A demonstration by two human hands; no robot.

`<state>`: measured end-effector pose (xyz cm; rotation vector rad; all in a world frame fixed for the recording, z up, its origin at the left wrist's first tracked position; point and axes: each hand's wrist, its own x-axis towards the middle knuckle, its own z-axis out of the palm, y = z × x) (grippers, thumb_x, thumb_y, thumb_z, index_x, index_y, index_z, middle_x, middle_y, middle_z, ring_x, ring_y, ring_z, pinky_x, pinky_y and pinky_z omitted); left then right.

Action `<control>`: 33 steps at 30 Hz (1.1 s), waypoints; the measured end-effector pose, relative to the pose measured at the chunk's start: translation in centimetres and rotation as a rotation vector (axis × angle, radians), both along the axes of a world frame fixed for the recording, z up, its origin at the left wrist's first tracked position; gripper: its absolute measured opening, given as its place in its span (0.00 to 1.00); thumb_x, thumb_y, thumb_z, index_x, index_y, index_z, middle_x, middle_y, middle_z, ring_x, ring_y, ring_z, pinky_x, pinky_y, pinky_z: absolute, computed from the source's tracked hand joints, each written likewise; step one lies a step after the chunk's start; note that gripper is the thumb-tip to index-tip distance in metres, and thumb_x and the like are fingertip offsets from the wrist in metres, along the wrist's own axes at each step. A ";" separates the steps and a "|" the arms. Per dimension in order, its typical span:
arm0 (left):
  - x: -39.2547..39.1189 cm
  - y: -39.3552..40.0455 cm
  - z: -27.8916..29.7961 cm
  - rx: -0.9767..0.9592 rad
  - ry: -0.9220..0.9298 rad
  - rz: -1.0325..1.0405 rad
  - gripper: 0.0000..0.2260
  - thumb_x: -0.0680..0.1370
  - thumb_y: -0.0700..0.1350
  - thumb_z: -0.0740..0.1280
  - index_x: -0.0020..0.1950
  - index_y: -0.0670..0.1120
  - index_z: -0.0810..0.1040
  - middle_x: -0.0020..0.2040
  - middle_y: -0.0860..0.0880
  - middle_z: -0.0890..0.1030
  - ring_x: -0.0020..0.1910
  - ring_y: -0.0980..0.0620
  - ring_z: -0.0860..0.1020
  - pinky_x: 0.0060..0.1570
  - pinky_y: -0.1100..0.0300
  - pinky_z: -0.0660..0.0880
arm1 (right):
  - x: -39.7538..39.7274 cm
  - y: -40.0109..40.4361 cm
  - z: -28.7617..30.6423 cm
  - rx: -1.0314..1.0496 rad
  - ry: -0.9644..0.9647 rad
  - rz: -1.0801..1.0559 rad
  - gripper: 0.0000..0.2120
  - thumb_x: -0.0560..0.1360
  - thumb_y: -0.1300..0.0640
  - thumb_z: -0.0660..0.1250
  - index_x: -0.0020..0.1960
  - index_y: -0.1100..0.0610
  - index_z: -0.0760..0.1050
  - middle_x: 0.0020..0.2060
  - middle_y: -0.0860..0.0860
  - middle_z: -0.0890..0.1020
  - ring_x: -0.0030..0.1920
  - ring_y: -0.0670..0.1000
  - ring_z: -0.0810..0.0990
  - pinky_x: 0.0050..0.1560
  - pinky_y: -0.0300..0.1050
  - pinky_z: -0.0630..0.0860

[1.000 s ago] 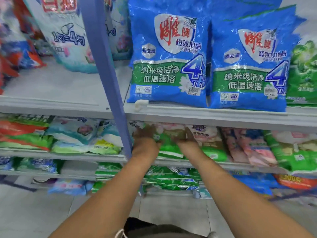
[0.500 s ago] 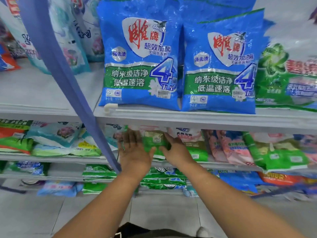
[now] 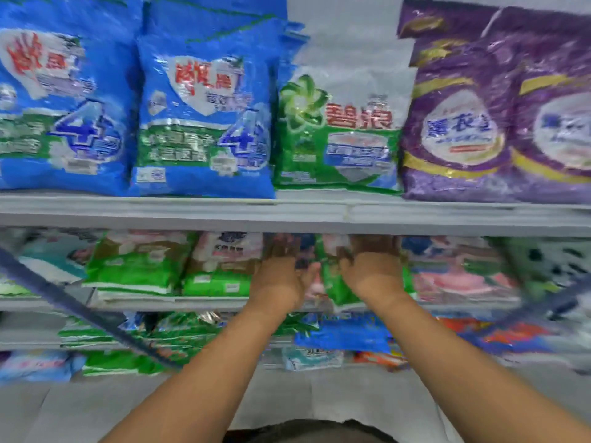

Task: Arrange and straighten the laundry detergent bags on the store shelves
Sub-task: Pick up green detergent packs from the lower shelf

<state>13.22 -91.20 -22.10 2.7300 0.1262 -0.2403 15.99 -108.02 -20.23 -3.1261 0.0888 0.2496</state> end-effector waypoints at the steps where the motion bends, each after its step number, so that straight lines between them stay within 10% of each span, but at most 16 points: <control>1: 0.0 -1.7 0.2 -0.047 0.000 0.015 0.26 0.79 0.66 0.60 0.65 0.48 0.79 0.61 0.43 0.82 0.62 0.41 0.78 0.58 0.54 0.76 | 0.3 -1.6 -0.3 0.023 0.023 -0.021 0.26 0.81 0.40 0.53 0.74 0.50 0.69 0.73 0.59 0.72 0.73 0.61 0.69 0.76 0.54 0.60; 5: 0.2 -6.4 1.4 -0.245 -0.006 0.123 0.33 0.77 0.64 0.66 0.76 0.46 0.67 0.70 0.43 0.74 0.70 0.43 0.70 0.64 0.57 0.70 | 0.8 -5.6 -0.9 0.224 0.034 -0.017 0.27 0.79 0.42 0.60 0.75 0.52 0.66 0.76 0.59 0.65 0.75 0.61 0.63 0.73 0.51 0.64; 9: 2.2 -7.5 2.4 -0.401 0.125 0.364 0.31 0.74 0.62 0.73 0.69 0.45 0.74 0.65 0.46 0.80 0.63 0.46 0.79 0.50 0.64 0.70 | 1.0 -7.2 -1.0 0.641 0.090 -0.225 0.30 0.76 0.47 0.71 0.72 0.55 0.65 0.63 0.58 0.78 0.57 0.58 0.78 0.49 0.43 0.73; 15: 3.1 -7.4 2.5 -0.542 0.203 0.403 0.28 0.70 0.60 0.76 0.66 0.49 0.79 0.65 0.50 0.82 0.61 0.49 0.81 0.64 0.59 0.75 | 1.3 -8.3 -0.7 1.114 0.175 -0.396 0.37 0.69 0.45 0.79 0.73 0.54 0.68 0.64 0.51 0.79 0.55 0.51 0.77 0.57 0.40 0.71; 26: -0.1 -2.8 3.5 -0.837 0.128 0.373 0.38 0.78 0.52 0.72 0.82 0.48 0.55 0.77 0.48 0.67 0.75 0.46 0.67 0.61 0.62 0.63 | -0.3 -4.3 0.8 1.194 0.262 -0.271 0.36 0.68 0.41 0.78 0.69 0.55 0.72 0.59 0.48 0.78 0.59 0.52 0.76 0.58 0.43 0.70; 33: -1.3 7.0 3.6 -0.848 0.009 0.519 0.29 0.72 0.53 0.77 0.70 0.48 0.72 0.62 0.49 0.80 0.62 0.45 0.78 0.57 0.59 0.72 | 0.4 5.5 0.6 1.200 0.337 -0.220 0.39 0.69 0.42 0.77 0.73 0.58 0.69 0.70 0.56 0.76 0.67 0.57 0.75 0.61 0.44 0.71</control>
